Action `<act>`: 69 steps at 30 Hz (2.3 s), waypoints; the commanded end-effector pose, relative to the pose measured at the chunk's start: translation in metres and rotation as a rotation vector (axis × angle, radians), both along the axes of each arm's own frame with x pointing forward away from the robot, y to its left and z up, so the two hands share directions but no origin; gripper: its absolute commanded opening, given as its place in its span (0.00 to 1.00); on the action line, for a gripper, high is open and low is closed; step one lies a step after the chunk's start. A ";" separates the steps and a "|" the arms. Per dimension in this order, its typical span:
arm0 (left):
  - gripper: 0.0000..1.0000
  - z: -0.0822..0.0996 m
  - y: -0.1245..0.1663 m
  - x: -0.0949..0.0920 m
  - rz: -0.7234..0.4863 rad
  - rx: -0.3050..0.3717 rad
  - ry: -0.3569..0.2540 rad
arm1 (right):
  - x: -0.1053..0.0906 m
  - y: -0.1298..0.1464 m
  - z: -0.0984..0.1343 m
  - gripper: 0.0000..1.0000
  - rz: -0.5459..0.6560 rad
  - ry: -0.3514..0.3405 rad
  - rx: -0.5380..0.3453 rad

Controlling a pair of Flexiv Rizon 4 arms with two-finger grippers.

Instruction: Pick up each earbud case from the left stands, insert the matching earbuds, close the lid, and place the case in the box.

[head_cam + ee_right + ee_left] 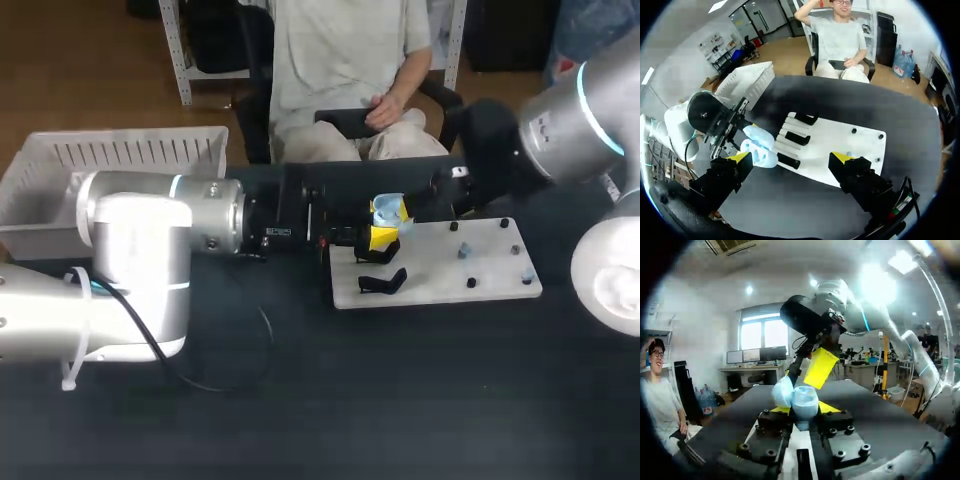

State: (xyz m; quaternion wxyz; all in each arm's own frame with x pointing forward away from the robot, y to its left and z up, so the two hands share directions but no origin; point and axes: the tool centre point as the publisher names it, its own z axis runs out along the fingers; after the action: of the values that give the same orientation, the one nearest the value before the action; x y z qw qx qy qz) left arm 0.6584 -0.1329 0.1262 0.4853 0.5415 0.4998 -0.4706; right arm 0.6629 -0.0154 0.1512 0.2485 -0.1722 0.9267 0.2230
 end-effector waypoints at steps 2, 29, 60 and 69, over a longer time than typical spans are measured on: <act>0.00 0.000 0.000 -0.002 0.009 -0.003 -0.004 | -0.004 -0.010 0.014 1.00 -0.038 -0.046 0.003; 0.00 0.000 0.000 -0.002 0.009 -0.003 -0.004 | -0.050 -0.126 -0.024 1.00 -0.171 0.278 -0.591; 0.00 0.000 0.000 -0.002 0.009 -0.003 -0.004 | -0.038 -0.133 -0.079 0.50 -0.166 0.383 -0.614; 0.00 0.000 0.000 -0.002 0.009 -0.003 -0.004 | -0.033 -0.137 -0.090 0.53 -0.196 0.352 -0.605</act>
State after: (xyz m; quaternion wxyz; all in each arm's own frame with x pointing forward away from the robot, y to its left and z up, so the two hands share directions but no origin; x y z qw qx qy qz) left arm 0.6583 -0.1328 0.1263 0.4853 0.5414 0.4999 -0.4706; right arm 0.6325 -0.1512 0.0669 0.0354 -0.1088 0.9917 -0.0587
